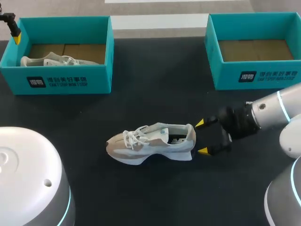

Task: Take the shoe out of the shoebox, open the shoe tongue, remove and reinsert the insole, then place the shoe into the shoebox

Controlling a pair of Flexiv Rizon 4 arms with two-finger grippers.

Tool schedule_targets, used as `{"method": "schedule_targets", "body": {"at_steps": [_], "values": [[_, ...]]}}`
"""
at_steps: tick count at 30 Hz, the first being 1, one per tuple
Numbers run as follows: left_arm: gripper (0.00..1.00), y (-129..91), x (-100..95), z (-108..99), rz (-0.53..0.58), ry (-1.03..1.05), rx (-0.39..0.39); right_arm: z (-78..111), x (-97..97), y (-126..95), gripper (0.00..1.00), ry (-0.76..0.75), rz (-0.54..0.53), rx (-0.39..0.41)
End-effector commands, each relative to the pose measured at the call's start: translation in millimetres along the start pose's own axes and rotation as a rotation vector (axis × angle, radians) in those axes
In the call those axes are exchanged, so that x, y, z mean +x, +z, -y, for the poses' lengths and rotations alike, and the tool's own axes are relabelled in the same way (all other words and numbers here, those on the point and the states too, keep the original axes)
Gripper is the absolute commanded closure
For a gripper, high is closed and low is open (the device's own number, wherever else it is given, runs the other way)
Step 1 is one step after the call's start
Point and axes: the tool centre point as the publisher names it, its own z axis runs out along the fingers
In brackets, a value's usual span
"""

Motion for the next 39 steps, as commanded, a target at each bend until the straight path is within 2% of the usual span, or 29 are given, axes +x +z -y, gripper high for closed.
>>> {"method": "schedule_targets", "body": {"at_steps": [1, 20, 39], "values": [[0.00, -0.1, 0.4, 0.5, 0.000, 0.001, -0.001, -7.2, -4.1, 6.6, 0.00, 0.013, -0.002, 0.000], [0.00, -0.1, 0.4, 0.5, 0.000, 0.001, -0.001, -20.8, 1.7, 39.5, 0.00, 0.036, -0.005, -0.044], [0.00, -0.1, 0.4, 0.5, 0.000, 0.001, -0.001, -31.5, 7.9, 61.3, 0.00, 0.035, -0.014, -0.070]]}}
